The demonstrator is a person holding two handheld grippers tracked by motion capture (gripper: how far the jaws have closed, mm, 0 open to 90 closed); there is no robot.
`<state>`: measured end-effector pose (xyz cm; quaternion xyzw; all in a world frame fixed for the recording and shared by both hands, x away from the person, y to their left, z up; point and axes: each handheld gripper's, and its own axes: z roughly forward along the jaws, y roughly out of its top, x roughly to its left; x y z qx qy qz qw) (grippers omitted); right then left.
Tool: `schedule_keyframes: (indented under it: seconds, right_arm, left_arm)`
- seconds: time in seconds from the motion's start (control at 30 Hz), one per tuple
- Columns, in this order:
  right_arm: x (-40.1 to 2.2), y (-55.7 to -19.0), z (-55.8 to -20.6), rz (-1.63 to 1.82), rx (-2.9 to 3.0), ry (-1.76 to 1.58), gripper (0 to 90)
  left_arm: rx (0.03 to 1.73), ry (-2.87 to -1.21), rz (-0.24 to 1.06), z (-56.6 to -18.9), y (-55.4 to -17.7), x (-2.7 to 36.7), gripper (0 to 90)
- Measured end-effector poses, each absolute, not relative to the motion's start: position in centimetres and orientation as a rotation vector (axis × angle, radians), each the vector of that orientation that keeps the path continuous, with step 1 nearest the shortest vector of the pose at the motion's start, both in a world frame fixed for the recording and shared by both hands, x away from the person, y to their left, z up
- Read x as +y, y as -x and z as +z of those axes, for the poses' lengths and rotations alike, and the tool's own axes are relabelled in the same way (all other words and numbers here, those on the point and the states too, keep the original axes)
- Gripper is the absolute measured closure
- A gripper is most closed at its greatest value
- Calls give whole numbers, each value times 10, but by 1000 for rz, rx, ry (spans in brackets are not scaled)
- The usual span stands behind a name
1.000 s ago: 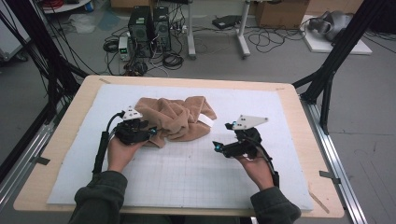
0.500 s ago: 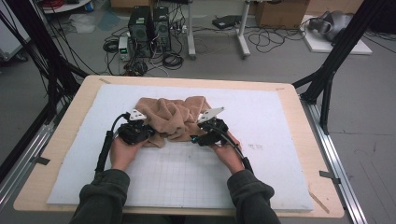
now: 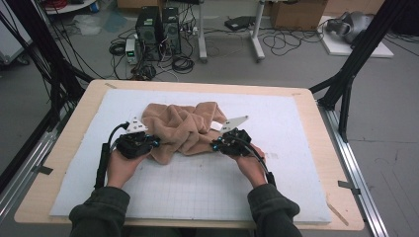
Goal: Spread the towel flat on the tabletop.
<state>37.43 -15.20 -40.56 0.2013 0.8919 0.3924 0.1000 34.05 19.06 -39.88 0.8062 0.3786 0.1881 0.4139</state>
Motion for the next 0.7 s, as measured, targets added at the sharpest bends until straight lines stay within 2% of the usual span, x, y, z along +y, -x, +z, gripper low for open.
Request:
schedule_keyframes:
  seconds: [0.27, 0.5, 0.63, 0.67, 0.7]
  right_arm:
    - [-188, -314, -397, 1140, 2643, -574, 847]
    - [-207, -269, -419, 1123, 2697, -607, 847]
    - [-213, -258, -426, 1132, 2714, -622, 847]
    - [-215, -253, -428, 1125, 2727, -614, 836]
    - [-215, -252, -426, 1140, 2727, -608, 782]
  left_arm:
    - [820, -2048, 446, -390, -294, 180, 821]
    - [832, -2080, 435, -404, -272, 187, 824]
    - [848, -2087, 435, -409, -259, 198, 824]
    - [856, -2092, 436, -410, -255, 203, 822]
    - [855, -2084, 434, -409, -253, 206, 810]
